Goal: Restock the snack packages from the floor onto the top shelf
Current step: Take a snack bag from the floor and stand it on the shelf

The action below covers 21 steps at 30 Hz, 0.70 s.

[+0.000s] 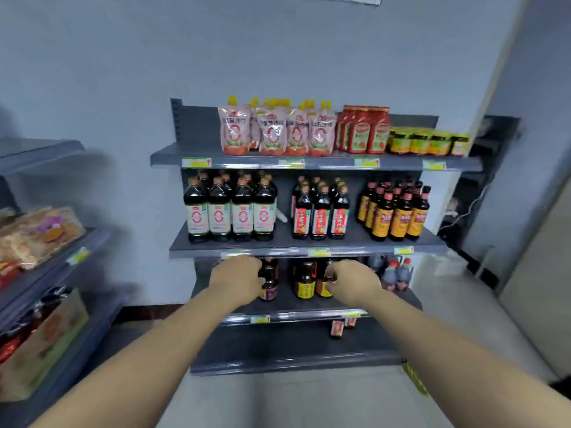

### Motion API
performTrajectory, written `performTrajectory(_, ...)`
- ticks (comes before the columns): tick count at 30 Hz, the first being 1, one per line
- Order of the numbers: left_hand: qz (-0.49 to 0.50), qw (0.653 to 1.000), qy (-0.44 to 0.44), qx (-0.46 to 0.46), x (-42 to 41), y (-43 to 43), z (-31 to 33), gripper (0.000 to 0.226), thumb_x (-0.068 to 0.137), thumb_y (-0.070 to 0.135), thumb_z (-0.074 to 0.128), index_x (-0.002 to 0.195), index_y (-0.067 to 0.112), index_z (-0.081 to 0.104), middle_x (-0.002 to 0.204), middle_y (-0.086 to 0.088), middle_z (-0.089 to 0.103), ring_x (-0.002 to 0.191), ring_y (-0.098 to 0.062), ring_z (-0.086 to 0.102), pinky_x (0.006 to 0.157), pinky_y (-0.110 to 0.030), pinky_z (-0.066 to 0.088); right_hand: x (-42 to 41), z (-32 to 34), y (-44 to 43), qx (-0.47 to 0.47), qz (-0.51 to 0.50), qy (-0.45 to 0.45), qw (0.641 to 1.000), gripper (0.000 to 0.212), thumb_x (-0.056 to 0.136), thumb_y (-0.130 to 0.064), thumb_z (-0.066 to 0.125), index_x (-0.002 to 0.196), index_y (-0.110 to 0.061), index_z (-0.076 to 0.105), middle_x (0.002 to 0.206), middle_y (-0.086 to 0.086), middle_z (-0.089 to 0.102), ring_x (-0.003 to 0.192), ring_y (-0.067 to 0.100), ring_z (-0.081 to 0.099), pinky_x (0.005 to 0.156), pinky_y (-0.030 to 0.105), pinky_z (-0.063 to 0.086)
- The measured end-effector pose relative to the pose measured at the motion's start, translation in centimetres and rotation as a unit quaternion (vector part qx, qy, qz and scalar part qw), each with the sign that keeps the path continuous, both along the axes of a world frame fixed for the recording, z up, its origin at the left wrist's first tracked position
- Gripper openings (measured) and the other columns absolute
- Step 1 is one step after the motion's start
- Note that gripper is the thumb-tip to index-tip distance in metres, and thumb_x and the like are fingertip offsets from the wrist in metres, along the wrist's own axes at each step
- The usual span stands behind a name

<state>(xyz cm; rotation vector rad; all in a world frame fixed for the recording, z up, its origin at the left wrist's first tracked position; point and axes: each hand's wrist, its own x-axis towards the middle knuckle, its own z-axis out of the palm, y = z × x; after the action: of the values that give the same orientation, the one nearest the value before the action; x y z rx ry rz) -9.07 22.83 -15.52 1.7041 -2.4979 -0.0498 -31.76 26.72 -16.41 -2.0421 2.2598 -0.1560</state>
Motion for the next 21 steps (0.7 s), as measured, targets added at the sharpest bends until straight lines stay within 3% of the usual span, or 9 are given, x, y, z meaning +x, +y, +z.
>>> performTrajectory(4,-0.086,0.996,-0.001,0.013,-7.3,-4.3,-1.7,0.026,0.095,0.034,0.05,0.107,0.016,0.063,0.111,-0.004,0.064,0.101,-0.024,0.06,0.069,-0.031,0.044,-6.3,-1.3,-0.2,0.021,-0.072,0.015,0.997,0.034,0.092,-0.032,0.053,0.124,-0.022,0.06,0.126,0.007,0.061,0.114,0.03,0.057,0.084,0.035,0.05)
performTrajectory(8,-0.165,0.986,-0.014,0.019,-14.7,-7.2,-3.3,0.027,0.094,0.034,0.05,0.11,0.016,0.063,0.113,-0.004,0.063,0.102,-0.026,0.06,0.073,-0.033,0.048,-12.2,-2.0,0.0,0.042,-0.158,0.024,0.986,0.034,0.091,-0.029,0.054,0.122,-0.015,0.058,0.128,0.013,0.056,0.114,0.033,0.057,0.086,0.039,0.05)
performTrajectory(14,-0.268,0.962,-0.029,0.044,-25.6,-8.8,-6.3,0.028,0.094,0.034,0.049,0.11,0.016,0.063,0.112,-0.005,0.062,0.102,-0.027,0.059,0.074,-0.033,0.048,-20.4,-4.6,1.7,0.065,-0.264,-0.012,0.962,0.032,0.092,-0.034,0.054,0.119,-0.018,0.062,0.123,0.006,0.061,0.112,0.027,0.058,0.089,0.037,0.052)
performTrajectory(21,-0.319,0.944,-0.042,0.072,-38.4,-10.2,-10.6,0.028,0.095,0.037,0.048,0.11,0.018,0.062,0.114,-0.004,0.061,0.104,-0.025,0.058,0.075,-0.031,0.047,-31.1,-8.7,2.3,0.089,-0.324,-0.038,0.941,0.036,0.094,-0.034,0.053,0.128,-0.024,0.056,0.132,0.003,0.056,0.117,0.025,0.055,0.085,0.033,0.047)
